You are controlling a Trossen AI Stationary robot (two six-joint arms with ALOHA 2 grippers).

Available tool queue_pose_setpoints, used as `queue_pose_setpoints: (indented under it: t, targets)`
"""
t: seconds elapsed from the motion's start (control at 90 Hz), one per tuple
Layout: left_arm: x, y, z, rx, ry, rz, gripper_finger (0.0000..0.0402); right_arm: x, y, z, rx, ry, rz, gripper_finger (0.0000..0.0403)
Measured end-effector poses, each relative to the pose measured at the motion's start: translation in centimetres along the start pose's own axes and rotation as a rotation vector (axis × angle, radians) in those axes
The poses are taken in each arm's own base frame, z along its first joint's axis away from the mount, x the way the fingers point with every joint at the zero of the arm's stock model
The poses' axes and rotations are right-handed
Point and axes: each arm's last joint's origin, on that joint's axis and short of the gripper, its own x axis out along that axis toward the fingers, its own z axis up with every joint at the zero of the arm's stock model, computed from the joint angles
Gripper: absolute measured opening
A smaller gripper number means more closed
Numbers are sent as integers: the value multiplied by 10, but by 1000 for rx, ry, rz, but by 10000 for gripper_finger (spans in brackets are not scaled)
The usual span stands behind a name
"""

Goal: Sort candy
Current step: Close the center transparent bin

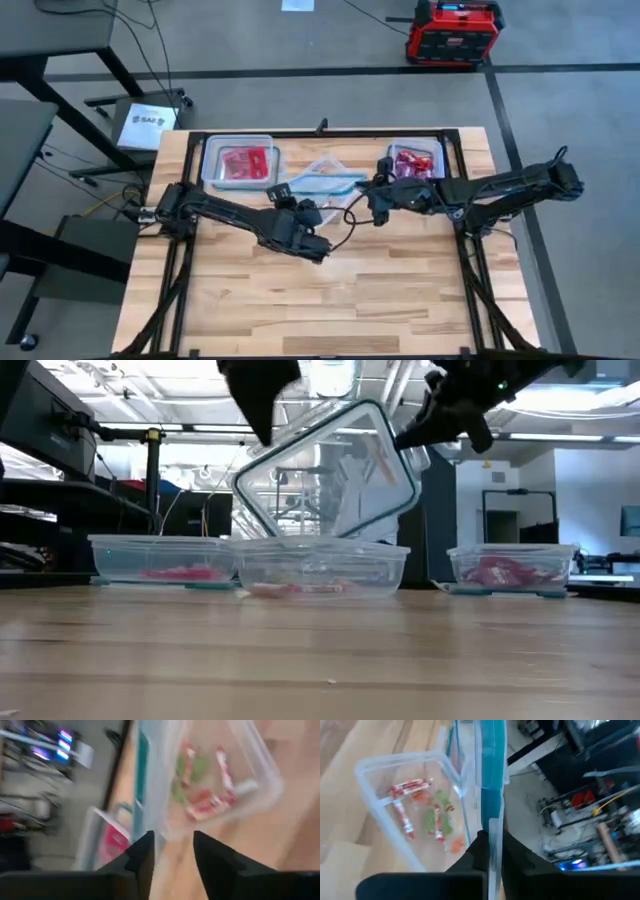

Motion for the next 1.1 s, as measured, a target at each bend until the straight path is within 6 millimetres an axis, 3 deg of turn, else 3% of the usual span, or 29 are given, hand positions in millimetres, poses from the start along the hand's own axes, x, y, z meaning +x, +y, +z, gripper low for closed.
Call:
queue_pose_setpoints:
  t: [0.244, 0.356, 0.467, 0.644, 0.789, 0.878, 1.1]
  targets:
    - [-56, 12, -28, -194, -173, -82, 143, -16, -28, 16, -88, -47, -113, 2]
    - [-58, 0, -40, -261, -252, -107, 143, -24, -44, 17, -90, -52, -169, 2]
    - [-34, -19, -41, -282, -286, -141, 143, -30, -60, 13, -57, -44, -224, 2]
    - [14, -41, -26, -340, -367, -333, 144, -38, -71, 5, -6, -19, -252, 2]
    - [34, -24, -10, -396, -473, -521, 144, -43, -71, 1, 11, -6, -227, 1]
    - [51, -10, -2, -419, -446, -586, 144, -45, -70, -1, 22, 6, -215, 0]
    - [97, -11, 7, -385, -343, -594, 144, -44, -70, -6, 30, 36, -204, 0]
